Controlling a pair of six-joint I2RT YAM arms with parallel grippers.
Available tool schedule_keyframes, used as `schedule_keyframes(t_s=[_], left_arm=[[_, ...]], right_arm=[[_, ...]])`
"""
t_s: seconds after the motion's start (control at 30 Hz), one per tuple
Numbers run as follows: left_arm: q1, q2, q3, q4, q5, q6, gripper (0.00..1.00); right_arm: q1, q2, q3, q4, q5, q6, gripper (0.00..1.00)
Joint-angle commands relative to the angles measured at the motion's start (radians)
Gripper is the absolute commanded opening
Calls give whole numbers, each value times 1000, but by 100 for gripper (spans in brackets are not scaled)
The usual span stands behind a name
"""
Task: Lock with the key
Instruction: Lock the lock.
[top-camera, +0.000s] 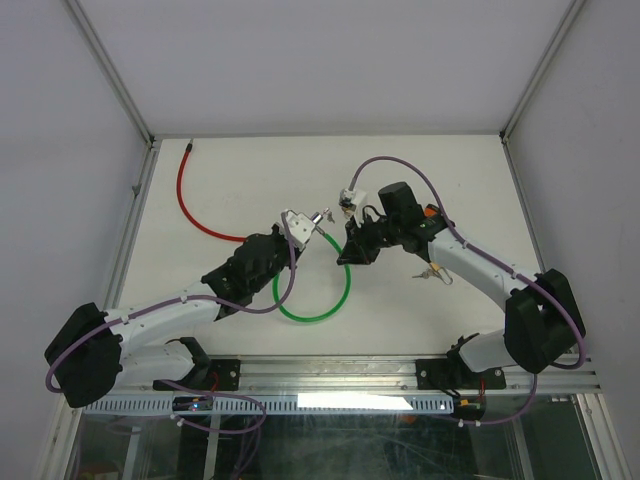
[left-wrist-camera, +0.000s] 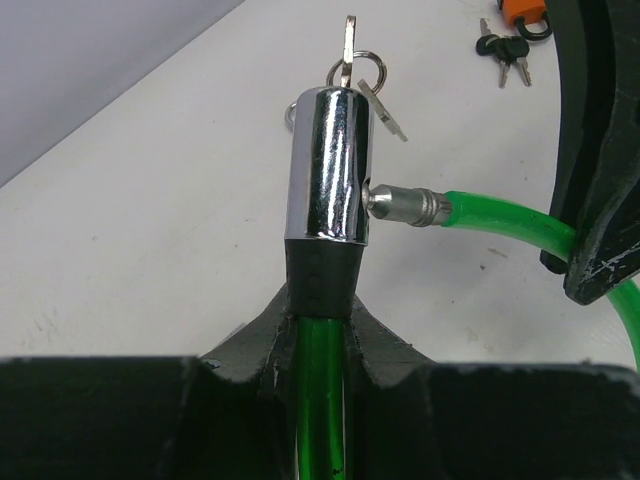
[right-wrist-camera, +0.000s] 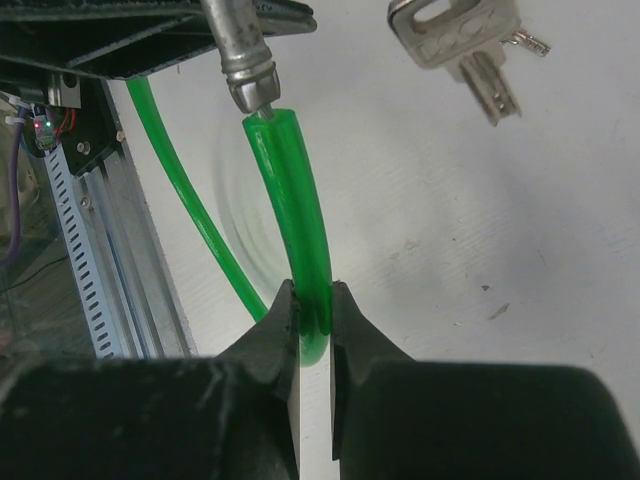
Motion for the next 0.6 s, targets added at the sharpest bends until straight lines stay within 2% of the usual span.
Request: schedule_keyframes(t_s=[0.0, 0.23, 0.57], left_arm=[[-17, -5, 41, 74, -4, 45, 0], [-44, 33, 51, 18, -86, 133, 0], [-107, 119, 85, 5, -110, 224, 0]], right_arm=[[18, -3, 59, 18, -50, 35, 0], [0, -43, 60, 10, -154, 31, 0], [-11, -76, 40, 40, -303, 59, 0]])
